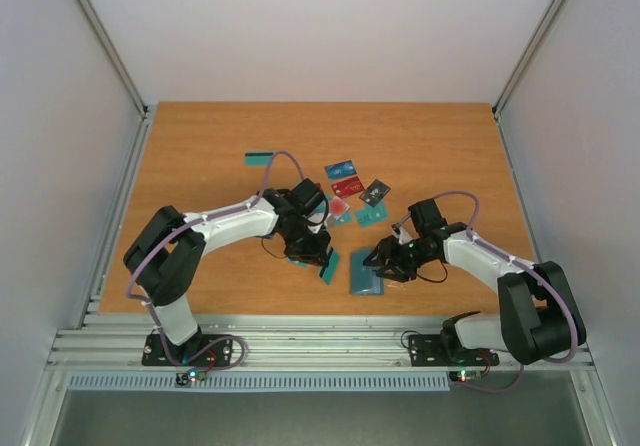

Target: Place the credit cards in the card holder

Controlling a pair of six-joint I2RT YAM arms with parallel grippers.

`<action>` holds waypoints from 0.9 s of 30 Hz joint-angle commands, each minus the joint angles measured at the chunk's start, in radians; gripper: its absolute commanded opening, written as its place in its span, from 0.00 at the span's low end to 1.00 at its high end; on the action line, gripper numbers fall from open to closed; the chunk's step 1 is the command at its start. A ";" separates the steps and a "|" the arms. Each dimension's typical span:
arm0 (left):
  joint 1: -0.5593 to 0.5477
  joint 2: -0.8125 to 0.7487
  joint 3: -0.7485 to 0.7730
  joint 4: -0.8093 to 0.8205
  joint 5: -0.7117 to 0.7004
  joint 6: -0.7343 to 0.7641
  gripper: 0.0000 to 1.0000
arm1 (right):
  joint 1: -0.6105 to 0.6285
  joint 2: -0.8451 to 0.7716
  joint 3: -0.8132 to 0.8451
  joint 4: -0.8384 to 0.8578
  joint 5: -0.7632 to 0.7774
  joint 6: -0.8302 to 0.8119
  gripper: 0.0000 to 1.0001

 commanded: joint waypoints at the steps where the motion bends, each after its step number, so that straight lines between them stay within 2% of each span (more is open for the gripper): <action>1: -0.002 0.051 0.010 0.058 0.030 0.020 0.00 | 0.009 0.026 -0.017 0.094 -0.026 0.011 0.52; 6: -0.002 0.074 0.007 0.065 0.031 0.027 0.00 | 0.009 0.012 -0.008 0.091 -0.053 0.003 0.53; 14: -0.002 0.067 -0.004 0.069 0.024 0.032 0.00 | 0.011 -0.158 -0.003 -0.118 -0.024 -0.057 0.65; 21: -0.002 0.072 -0.003 0.081 0.031 0.029 0.00 | 0.018 -0.128 -0.132 0.032 -0.054 -0.008 0.68; 27: -0.002 0.081 -0.014 0.080 0.035 0.031 0.00 | 0.053 -0.090 -0.129 0.137 -0.067 0.032 0.69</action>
